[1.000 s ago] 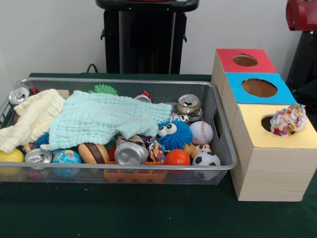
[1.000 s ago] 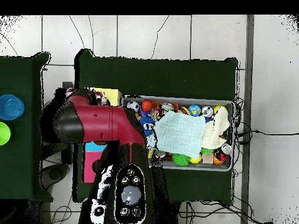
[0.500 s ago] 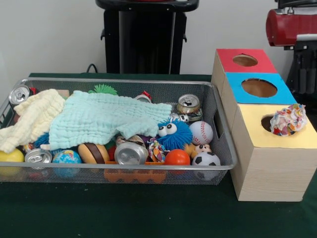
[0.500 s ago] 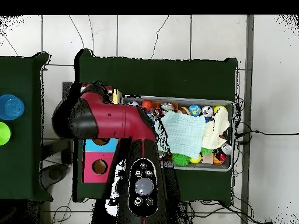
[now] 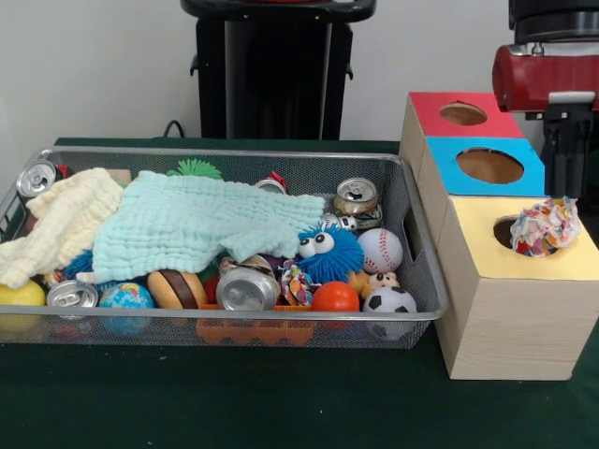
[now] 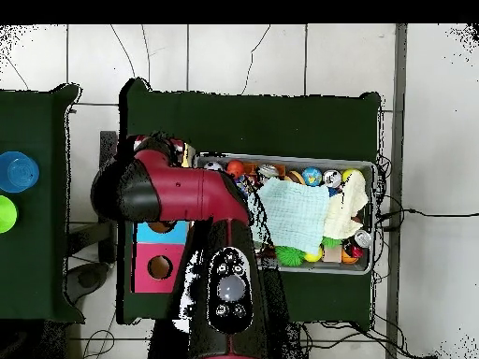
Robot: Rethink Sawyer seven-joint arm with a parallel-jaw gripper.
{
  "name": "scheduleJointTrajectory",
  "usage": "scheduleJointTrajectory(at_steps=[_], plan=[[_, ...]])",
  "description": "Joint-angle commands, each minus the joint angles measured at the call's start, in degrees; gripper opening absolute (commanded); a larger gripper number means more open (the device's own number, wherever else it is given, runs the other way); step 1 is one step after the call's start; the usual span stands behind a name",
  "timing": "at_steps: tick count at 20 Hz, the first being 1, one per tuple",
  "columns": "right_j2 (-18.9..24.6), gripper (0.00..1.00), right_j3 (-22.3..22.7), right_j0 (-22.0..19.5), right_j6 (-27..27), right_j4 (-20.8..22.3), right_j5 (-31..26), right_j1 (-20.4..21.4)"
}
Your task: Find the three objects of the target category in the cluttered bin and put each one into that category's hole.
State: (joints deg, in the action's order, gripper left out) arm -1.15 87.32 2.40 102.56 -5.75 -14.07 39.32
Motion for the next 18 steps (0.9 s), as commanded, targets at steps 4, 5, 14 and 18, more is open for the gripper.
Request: scheduleJointTrajectory(at_steps=[4,5,14,18], plan=[[2.07,0.00,2.08,0.53,6.89,2.63,2.82,-3.97],[1.82,0.00,2.10,0.77,7.19,2.50,2.99,-4.04],[0.47,0.00,1.92,1.64,7.73,2.65,5.42,-6.31],[2.56,0.00,3.33,-0.24,6.83,2.63,5.16,-7.80]])
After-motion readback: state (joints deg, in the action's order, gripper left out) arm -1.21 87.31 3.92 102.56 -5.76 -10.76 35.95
